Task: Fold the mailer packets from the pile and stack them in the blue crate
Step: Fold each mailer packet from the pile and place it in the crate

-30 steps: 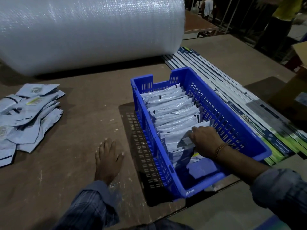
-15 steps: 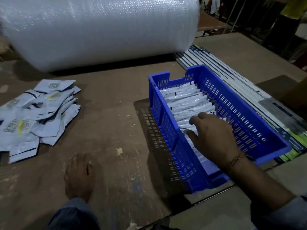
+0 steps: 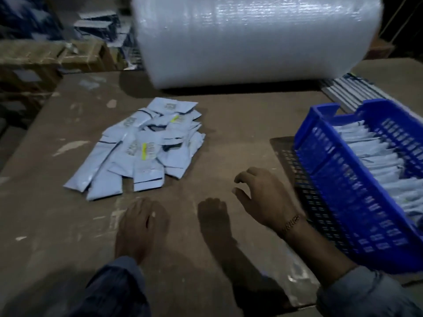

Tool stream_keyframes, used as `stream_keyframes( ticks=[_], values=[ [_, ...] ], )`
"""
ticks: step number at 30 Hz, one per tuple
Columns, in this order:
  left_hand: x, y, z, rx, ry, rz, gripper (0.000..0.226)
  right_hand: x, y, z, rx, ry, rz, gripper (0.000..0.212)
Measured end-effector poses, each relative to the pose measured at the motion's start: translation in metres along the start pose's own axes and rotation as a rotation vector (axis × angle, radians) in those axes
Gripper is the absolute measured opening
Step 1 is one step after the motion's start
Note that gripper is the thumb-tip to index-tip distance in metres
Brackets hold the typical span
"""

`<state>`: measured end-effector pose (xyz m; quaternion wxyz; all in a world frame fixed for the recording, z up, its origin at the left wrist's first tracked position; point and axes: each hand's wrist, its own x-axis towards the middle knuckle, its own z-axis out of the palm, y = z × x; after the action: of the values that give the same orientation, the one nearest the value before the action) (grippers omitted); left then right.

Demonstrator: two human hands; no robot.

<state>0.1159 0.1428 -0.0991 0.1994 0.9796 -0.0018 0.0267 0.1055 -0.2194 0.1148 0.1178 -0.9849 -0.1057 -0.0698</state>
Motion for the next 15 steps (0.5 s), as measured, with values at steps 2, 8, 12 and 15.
stream_keyframes(
  ticks=[2,8,12,15],
  values=[
    [0.000,-0.025,-0.009,0.010,0.010,0.025,0.066,0.018,-0.025,0.033,0.049,-0.041,-0.025,0.023],
    [-0.008,-0.084,-0.022,-0.008,0.016,0.023,0.064,0.073,-0.089,0.120,0.264,-0.209,0.038,0.028],
    [-0.006,-0.080,-0.030,-0.006,0.043,0.006,0.058,0.111,-0.128,0.162,0.484,-0.229,0.259,0.024],
    [-0.002,-0.078,-0.032,0.010,0.054,0.001,0.053,0.136,-0.151,0.189,0.734,-0.236,0.550,0.030]
  ],
)
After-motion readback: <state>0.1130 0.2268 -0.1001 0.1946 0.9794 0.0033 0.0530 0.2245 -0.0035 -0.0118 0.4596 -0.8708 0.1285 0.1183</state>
